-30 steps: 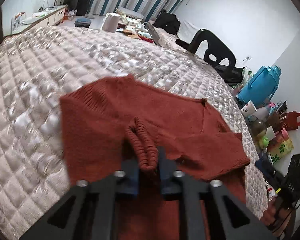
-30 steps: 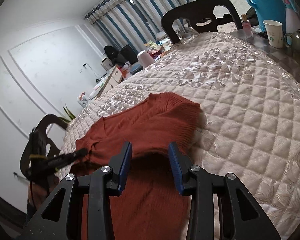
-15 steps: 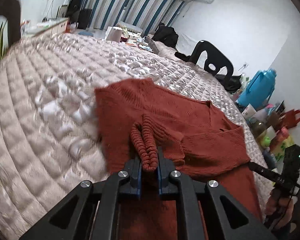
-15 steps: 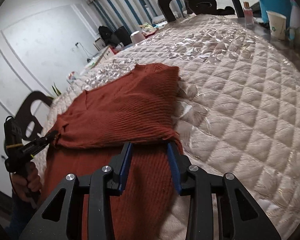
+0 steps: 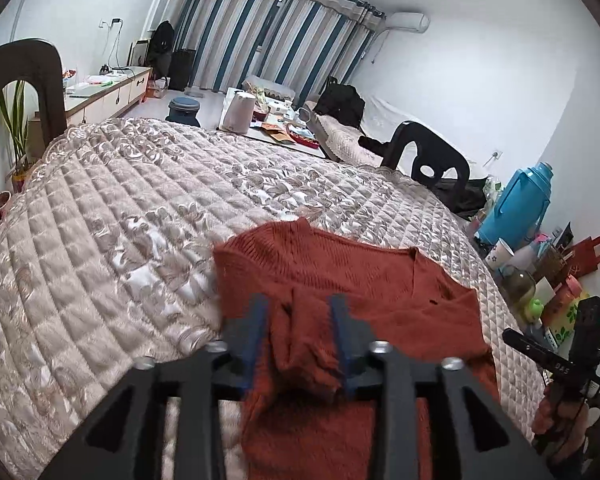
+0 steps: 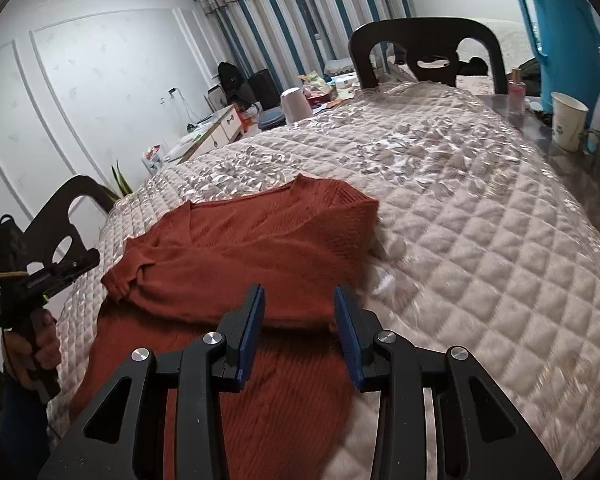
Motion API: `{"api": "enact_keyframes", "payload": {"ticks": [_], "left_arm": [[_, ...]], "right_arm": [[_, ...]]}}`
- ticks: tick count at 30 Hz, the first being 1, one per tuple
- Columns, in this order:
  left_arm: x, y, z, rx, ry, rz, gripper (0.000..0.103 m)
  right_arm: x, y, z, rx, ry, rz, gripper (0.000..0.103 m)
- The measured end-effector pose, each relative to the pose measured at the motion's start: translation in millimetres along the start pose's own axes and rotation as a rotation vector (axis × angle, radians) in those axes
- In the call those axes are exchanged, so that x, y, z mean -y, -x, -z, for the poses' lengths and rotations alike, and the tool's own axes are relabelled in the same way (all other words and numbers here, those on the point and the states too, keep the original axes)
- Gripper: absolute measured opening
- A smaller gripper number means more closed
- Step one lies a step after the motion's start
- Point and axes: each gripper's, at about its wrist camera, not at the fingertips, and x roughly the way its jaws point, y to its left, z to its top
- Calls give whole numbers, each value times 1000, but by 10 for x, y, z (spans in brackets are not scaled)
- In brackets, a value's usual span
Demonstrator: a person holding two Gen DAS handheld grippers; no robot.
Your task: Fold small clothes
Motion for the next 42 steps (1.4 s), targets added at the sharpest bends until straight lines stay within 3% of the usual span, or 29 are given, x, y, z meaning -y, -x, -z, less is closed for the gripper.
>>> {"api": "enact_keyframes", "payload": {"ticks": [7,10,12,14,18,22,31,35,37,38,42], "left_arm": [[216,-365,-35,-75,-61,57,45],[213,-555,93,-132,-90,-15,42],[152,-521,168,-104,-88,-25,35],[113,-453,213,-103,-68,-17,34],[128,-262,305,-96,-72,-13,34],[106,-65,374,-74,-66,2,34],[220,-81,289,-35,-110,-34,35],[160,-326,306,-107,-93,-55,35],[212,-267,335,-94,-126,-56,20],[234,-235,346,-107,-126,-27,5],[290,-26,408,-91,-120,16,4]], "right_arm": [[-48,-308,-287,7,9,-30,36],[72,-582,-344,-42,-1,45,36],[217,-733,-327,-77,-30,102,34],[320,-719,-307,-51,-64,55,32],[241,-591,-261,-51,-38,101,32],[139,-312,-140,-22,2,54,32],[128,-123,55,-13,-10,13,33],[132,-102,115,-19,-29,-3,33],[135,-82,144,-22,-31,-8,33],[134,-73,158,-23,-28,-11,33],[153,-50,190,-22,-31,-16,33]]}}
